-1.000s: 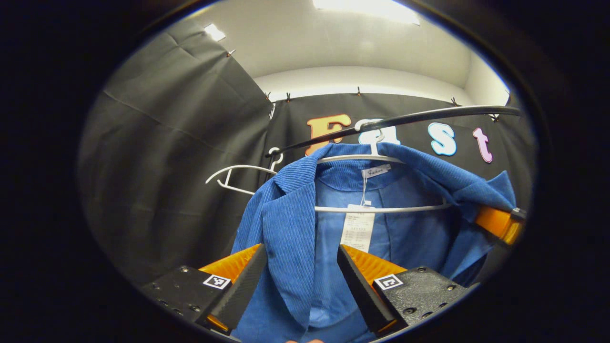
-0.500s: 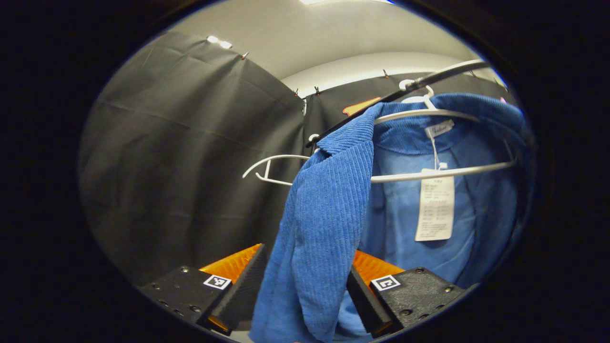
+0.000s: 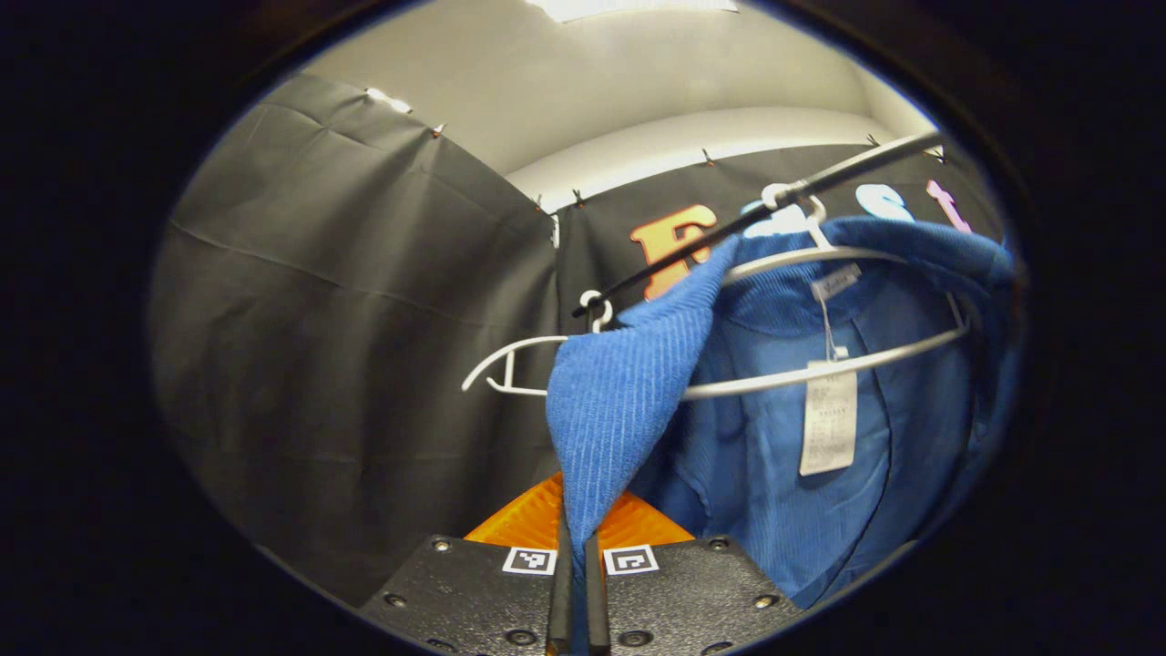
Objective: Grasp the clothes on the hanger with both hands and then place them into the laundry hamper below.
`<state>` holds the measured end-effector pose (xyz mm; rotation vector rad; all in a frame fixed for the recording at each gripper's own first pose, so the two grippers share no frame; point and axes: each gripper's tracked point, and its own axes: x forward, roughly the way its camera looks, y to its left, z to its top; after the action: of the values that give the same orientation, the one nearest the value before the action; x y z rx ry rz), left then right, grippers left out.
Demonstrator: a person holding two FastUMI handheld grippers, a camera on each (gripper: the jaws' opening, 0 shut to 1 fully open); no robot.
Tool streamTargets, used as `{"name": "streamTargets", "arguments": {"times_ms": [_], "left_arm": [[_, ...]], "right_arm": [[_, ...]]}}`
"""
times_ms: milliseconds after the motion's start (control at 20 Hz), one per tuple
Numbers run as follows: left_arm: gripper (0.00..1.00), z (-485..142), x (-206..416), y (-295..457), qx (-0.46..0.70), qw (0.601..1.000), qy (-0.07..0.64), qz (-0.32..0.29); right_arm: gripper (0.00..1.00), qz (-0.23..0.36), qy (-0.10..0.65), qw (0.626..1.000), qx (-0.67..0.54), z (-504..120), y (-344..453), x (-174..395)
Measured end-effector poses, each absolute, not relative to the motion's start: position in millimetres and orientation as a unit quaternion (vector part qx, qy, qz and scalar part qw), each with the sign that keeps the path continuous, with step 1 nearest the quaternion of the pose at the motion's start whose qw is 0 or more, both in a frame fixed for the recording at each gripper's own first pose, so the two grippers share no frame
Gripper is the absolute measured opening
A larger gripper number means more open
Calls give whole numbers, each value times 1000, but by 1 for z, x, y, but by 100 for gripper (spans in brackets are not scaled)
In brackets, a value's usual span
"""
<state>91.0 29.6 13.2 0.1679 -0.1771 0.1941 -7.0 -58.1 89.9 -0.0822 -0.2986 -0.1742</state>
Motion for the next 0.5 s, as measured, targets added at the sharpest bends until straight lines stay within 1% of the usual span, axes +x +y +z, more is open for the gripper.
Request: {"name": "streamTargets", "arguments": {"times_ms": [50, 150, 200, 250, 350, 450, 500], "left_arm": [[6, 30, 90, 42, 78, 985, -102, 111], [6, 61, 99, 66, 68, 982, -119, 130], [5, 72, 108, 75, 62, 982, -120, 133], [4, 83, 118, 82, 56, 982, -123, 131], [4, 98, 143, 92, 60, 982, -131, 118], [4, 101, 166, 94, 63, 985, -131, 89], [5, 98, 177, 93, 58, 988, -126, 71]], "right_arm": [[12, -94, -160, 982, -44, 95, -62, -6], [12, -113, -175, 977, -47, 102, -67, -3], [7, -123, -180, 975, -44, 105, -72, 2], [12, -132, -183, 973, -39, 107, -78, 6], [12, -146, -189, 971, -30, 111, -88, 10], [12, -157, -187, 969, -24, 110, -92, 13], [17, -160, -184, 970, -20, 110, -91, 15]]}}
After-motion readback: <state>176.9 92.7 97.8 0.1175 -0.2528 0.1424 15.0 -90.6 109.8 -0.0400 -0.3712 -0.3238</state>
